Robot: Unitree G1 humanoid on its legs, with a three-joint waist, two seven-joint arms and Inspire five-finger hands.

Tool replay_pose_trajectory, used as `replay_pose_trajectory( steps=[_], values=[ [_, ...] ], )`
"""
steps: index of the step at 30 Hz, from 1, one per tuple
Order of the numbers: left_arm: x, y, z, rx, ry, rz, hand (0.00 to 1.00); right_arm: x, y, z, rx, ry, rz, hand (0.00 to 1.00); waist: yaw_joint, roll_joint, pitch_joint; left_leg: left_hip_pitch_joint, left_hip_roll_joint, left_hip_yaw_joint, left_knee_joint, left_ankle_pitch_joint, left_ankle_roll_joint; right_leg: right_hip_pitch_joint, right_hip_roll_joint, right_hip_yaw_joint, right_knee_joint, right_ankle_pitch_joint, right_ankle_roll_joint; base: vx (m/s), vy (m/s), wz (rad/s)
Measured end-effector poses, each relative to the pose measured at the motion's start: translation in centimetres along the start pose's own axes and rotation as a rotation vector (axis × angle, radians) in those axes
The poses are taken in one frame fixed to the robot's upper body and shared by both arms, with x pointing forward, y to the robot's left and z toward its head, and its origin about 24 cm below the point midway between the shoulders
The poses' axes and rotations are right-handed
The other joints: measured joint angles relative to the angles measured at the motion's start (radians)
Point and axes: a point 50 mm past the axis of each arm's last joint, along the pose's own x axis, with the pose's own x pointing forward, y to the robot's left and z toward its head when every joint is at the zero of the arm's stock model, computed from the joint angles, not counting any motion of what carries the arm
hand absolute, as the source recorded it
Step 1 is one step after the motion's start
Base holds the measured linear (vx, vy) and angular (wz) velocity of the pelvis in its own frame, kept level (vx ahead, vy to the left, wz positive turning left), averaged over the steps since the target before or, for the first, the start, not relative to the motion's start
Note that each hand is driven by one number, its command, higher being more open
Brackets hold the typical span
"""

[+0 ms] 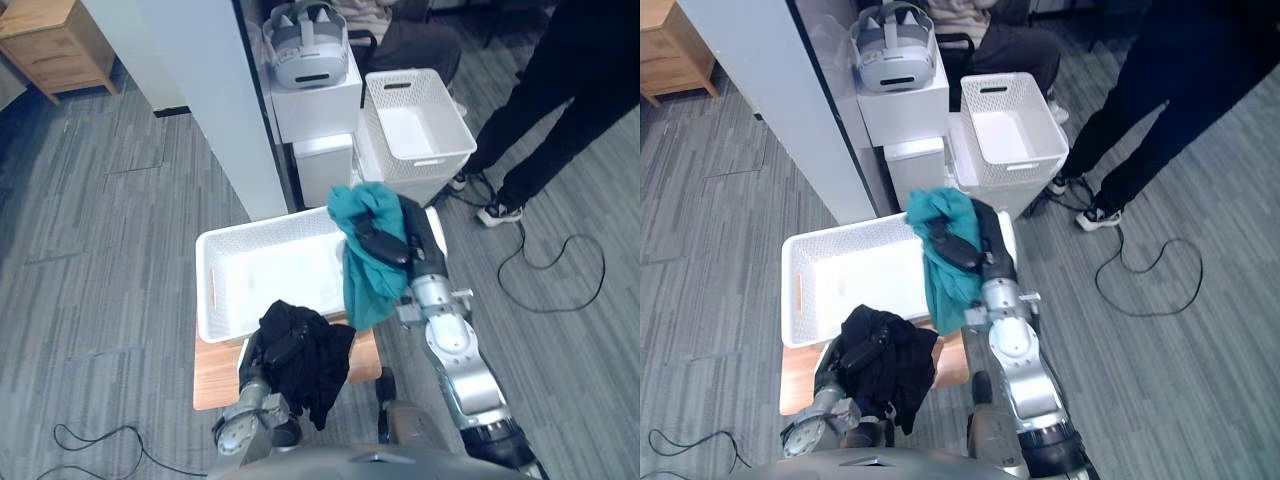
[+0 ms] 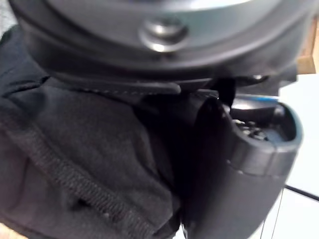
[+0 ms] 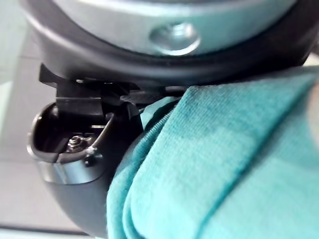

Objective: Tidy up the quilt and then pick up the clothes from the bed and put them into the laundry hamper

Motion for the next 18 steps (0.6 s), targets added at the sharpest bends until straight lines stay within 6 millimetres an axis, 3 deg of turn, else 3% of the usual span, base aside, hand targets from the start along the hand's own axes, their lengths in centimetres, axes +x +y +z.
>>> replay_pose_trajectory(
  steps=[2,4,6,8,11,15,18],
  values=[
    [0.0,0.0,-0.1,-0.014,0.004,0.003,0.00,0.8,1.4,1.8,-0.027,-0.099,0.068,0.00,0.007,-0.009,-0.003,-0.006,-0.002,0.049,0.007,0.014,-0.002,0.022,-0.022,-0.025,-0.030,0.001,0.000,0.01,0.018,0.44],
    [0.1,-0.1,0.0,-0.053,0.005,0.003,0.00,1.6,2.9,3.1,-0.080,-0.173,0.137,0.00,0.009,-0.015,-0.007,-0.042,-0.009,0.254,0.098,0.023,0.009,0.063,-0.067,-0.064,-0.055,-0.001,0.007,-0.03,0.074,0.63],
    [0.0,0.2,0.1,-0.056,-0.008,0.008,0.00,1.8,3.5,3.6,-0.092,-0.199,0.166,0.00,0.010,-0.016,-0.018,-0.050,-0.009,0.292,0.090,0.022,0.010,0.079,-0.075,-0.087,-0.082,-0.001,0.007,-0.03,0.029,0.48],
    [0.0,0.5,0.2,-0.060,-0.010,0.009,0.00,2.0,3.7,3.9,-0.084,-0.208,0.171,0.00,0.010,-0.029,-0.029,-0.056,-0.019,0.279,0.050,0.033,0.021,0.092,-0.084,-0.118,-0.113,0.005,0.014,-0.01,-0.023,0.43],
    [-0.7,0.6,-0.6,-0.045,0.023,-0.015,0.00,2.1,3.2,3.6,-0.094,-0.196,0.154,0.00,-0.005,-0.040,-0.045,-0.050,-0.023,0.249,0.028,0.045,0.013,0.120,-0.093,-0.173,-0.118,0.008,0.015,0.03,-0.014,0.44],
    [-2.5,-0.6,0.6,-0.019,-0.026,-0.126,0.00,3.0,1.2,0.4,-0.163,-0.061,0.078,0.00,-0.003,-0.070,-0.083,-0.031,-0.038,0.232,0.002,0.058,-0.003,0.144,-0.105,-0.206,-0.120,0.012,0.022,0.05,0.033,0.24],
    [-3.0,-1.5,3.0,0.023,-0.123,-0.220,0.00,3.0,-0.6,-2.8,-0.241,0.078,0.006,0.00,-0.003,-0.070,-0.091,-0.016,-0.063,0.208,-0.036,0.077,0.006,0.158,-0.124,-0.233,-0.124,0.023,0.034,0.01,0.064,0.26]
  ],
)
